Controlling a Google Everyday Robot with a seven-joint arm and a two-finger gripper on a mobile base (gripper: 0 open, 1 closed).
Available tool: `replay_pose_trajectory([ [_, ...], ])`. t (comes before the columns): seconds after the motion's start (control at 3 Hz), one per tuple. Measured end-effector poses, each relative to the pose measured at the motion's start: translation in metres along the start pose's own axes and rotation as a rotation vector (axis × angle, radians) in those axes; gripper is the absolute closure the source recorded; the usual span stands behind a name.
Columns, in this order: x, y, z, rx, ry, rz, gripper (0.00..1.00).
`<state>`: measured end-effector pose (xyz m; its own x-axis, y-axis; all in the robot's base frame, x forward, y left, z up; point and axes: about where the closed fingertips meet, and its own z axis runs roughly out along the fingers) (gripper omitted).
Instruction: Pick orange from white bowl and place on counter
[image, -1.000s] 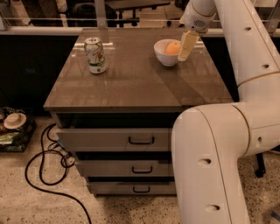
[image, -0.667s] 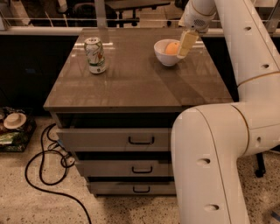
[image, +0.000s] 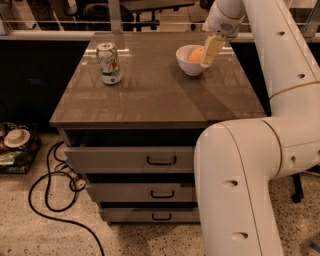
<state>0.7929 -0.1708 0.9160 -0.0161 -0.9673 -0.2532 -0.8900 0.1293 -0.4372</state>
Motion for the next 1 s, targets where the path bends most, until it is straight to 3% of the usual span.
replay_pose_trajectory([
  [0.67, 0.0042, 0.0038, 0.0133, -0.020, 0.002, 0.009, 0.27],
  [1.0, 0.0071, -0.0022, 0.0111, 0.005, 0.012, 0.014, 0.26],
])
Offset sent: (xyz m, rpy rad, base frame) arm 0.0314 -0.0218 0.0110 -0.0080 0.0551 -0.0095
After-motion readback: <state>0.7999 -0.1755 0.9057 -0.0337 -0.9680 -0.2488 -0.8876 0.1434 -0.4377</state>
